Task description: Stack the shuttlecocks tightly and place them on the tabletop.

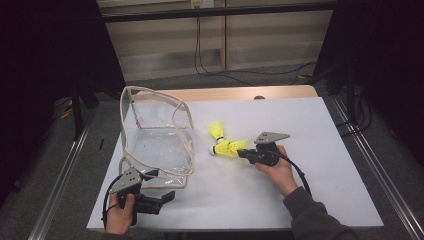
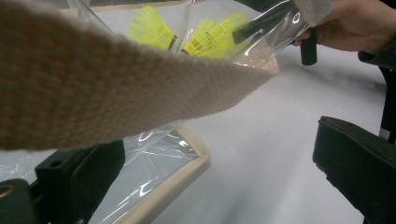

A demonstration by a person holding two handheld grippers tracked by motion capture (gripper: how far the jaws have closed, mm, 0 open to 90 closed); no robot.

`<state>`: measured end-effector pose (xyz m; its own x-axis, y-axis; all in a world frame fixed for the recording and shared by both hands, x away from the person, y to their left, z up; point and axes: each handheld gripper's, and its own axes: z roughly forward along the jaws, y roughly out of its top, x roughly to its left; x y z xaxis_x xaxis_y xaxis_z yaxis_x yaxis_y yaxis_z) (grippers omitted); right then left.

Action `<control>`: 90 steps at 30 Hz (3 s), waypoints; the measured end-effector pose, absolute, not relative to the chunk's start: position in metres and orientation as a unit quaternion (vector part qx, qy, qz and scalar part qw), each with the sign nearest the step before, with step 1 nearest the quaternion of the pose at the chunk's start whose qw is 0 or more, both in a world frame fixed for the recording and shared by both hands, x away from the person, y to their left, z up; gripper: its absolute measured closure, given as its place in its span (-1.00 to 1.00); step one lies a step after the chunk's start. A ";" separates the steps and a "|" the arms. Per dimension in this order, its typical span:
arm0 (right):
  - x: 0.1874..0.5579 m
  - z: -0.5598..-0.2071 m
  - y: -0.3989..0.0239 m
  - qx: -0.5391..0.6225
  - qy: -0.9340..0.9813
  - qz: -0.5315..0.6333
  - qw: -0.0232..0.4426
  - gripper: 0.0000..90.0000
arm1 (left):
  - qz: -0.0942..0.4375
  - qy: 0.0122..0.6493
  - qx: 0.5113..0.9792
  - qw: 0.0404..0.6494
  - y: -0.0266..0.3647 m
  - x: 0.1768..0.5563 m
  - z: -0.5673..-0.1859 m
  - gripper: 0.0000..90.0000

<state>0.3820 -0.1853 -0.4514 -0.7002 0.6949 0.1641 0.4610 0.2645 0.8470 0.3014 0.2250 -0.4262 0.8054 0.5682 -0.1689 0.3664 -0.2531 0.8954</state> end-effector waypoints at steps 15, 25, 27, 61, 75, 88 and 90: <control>0.382 -0.450 -0.182 0.362 0.786 0.487 0.120 1.00 | 0.094 0.297 0.785 0.536 0.225 0.301 -0.426 -0.95; 0.383 -0.452 -0.178 0.356 0.792 0.483 0.117 1.00 | 0.093 0.297 0.784 0.536 0.225 0.301 -0.426 -0.95; 0.384 -0.452 -0.178 0.353 0.793 0.482 0.117 1.00 | 0.092 0.298 0.782 0.539 0.225 0.301 -0.426 -0.95; 0.389 -0.453 -0.172 0.348 0.800 0.475 0.116 0.99 | 0.092 0.298 0.782 0.540 0.225 0.302 -0.426 -0.95; 0.388 -0.454 -0.171 0.344 0.805 0.470 0.115 0.99 | 0.092 0.298 0.782 0.540 0.225 0.302 -0.426 -0.95; 0.389 -0.454 -0.169 0.342 0.806 0.469 0.116 0.98 | 0.092 0.298 0.782 0.540 0.225 0.301 -0.426 -0.95; 0.389 -0.454 -0.169 0.342 0.806 0.469 0.118 0.98 | 0.092 0.298 0.782 0.540 0.225 0.301 -0.426 -0.95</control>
